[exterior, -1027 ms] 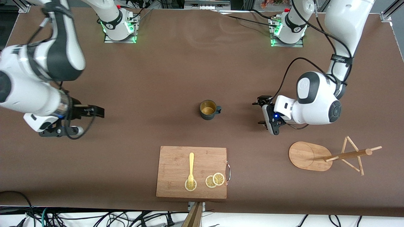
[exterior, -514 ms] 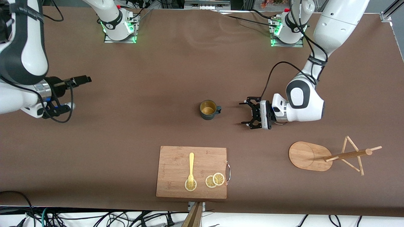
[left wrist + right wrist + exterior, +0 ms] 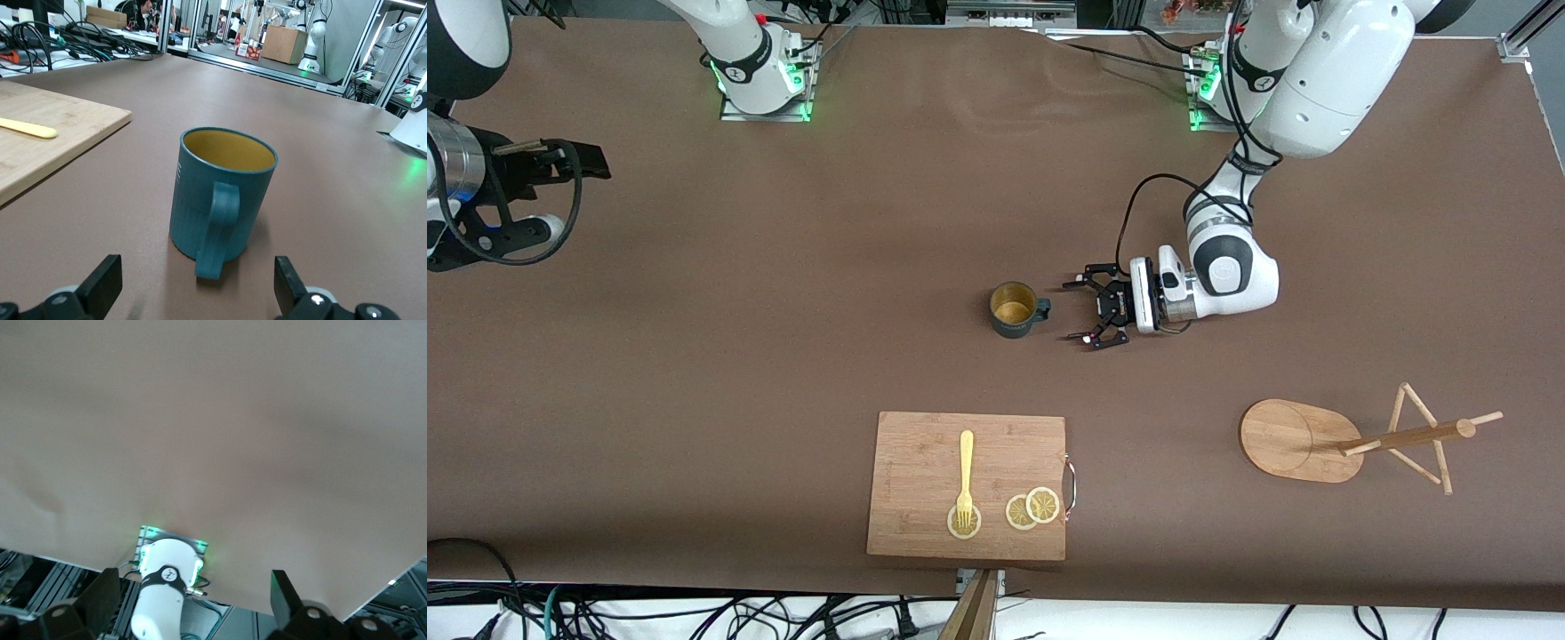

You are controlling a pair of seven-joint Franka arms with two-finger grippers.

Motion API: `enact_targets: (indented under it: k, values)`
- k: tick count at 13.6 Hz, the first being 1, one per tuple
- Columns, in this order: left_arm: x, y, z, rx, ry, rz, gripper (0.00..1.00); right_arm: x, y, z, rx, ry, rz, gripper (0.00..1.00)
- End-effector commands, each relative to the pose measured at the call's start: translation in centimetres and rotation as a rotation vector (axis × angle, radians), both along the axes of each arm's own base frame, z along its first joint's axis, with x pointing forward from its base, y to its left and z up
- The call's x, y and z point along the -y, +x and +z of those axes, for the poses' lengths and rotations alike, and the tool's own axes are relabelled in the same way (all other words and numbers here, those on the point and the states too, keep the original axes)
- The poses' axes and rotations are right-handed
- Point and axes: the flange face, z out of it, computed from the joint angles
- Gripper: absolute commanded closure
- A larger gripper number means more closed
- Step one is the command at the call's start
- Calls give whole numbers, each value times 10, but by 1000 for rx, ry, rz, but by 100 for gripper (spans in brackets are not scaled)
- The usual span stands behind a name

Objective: Pass cup and hang on rack
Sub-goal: 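Release the mug with the right gripper while the left gripper approaches it, then grasp the teal mug by its handle with the left gripper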

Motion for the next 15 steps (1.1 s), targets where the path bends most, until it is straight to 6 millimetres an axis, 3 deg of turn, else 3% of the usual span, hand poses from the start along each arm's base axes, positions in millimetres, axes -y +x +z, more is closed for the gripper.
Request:
enact_targets:
  k: [1,3,5,6,7,9,10,12,13,15]
  values:
    - [10,-6,0,81,24,-3,0,8,-11,-3,60,-35,-65,0]
    - [26,-14,-2,111,20,12,0,8,-28,-11,106,-30,-82,0]
    - [28,-22,-6,141,33,12,0,27,-63,-21,246,4,-114,0]
    - [30,-29,-8,138,32,16,0,36,-68,-19,313,14,-117,0]
    - [31,-33,-10,154,28,24,0,55,-61,-16,343,13,-159,0]
    - [35,-39,-13,168,26,35,0,45,-35,17,569,-1,-130,0]
    - [37,-40,-13,166,24,42,0,46,-31,22,614,-10,-116,0]
    - [41,-41,-14,171,20,53,0,48,-50,22,457,-11,-148,0]
    - [41,-42,-15,182,18,63,0,49,-57,31,396,-12,-165,0]
    - [44,-44,-17,184,19,58,0,44,-51,34,364,-1,-193,0]
